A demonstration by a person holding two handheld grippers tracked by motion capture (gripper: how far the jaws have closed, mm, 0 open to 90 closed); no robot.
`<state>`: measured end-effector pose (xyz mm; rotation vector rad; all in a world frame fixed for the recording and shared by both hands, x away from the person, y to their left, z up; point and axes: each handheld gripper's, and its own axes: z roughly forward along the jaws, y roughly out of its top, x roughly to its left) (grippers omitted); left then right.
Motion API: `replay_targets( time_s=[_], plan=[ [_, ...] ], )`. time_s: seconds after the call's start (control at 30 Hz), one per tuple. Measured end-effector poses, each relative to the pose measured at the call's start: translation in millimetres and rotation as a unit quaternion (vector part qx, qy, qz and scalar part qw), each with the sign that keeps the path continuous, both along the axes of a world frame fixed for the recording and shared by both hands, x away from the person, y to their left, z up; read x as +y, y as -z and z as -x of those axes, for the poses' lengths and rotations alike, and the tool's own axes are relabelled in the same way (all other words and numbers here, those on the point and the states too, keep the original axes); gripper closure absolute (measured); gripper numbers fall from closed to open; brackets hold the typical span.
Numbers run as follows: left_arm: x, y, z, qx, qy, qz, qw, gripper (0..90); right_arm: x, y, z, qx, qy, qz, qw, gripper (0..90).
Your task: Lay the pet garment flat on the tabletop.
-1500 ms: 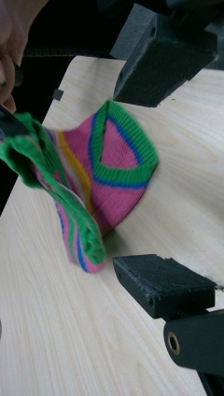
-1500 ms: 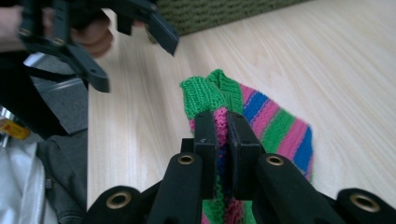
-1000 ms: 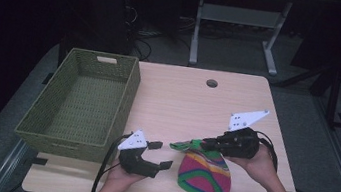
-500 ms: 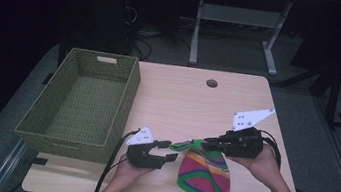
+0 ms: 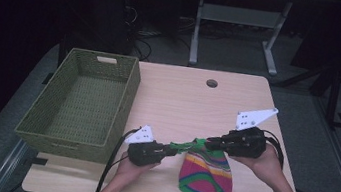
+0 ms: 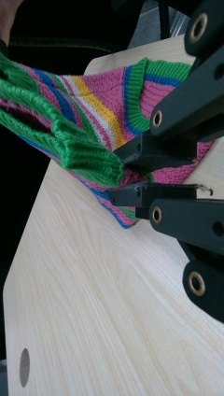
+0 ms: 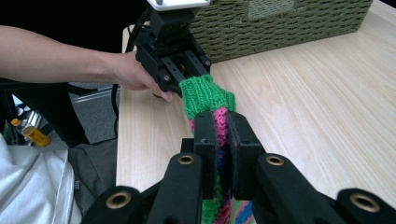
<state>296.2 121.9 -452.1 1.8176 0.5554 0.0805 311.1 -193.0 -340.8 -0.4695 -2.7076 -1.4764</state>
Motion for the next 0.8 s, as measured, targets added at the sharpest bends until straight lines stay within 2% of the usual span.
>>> replay_targets(
  time_s=[0.37,0.4,0.8],
  plan=[
    [7.1,-22.4,2.2,-0.017,-0.005,0.003,0.9998,83.5,-7.2,1.9,-3.7,0.001,0.012,0.001,0.9999,83.7],
    [7.8,-24.3,1.8,-0.023,-0.004,-0.002,0.9997,83.4,-7.9,2.3,-3.9,0.004,0.013,0.0,0.9999,83.7],
    [3.9,-40.7,-5.1,-0.027,-0.008,-0.023,0.9993,83.4,-14.7,11.0,-12.0,0.013,0.028,0.002,0.9995,83.7]
  ],
)
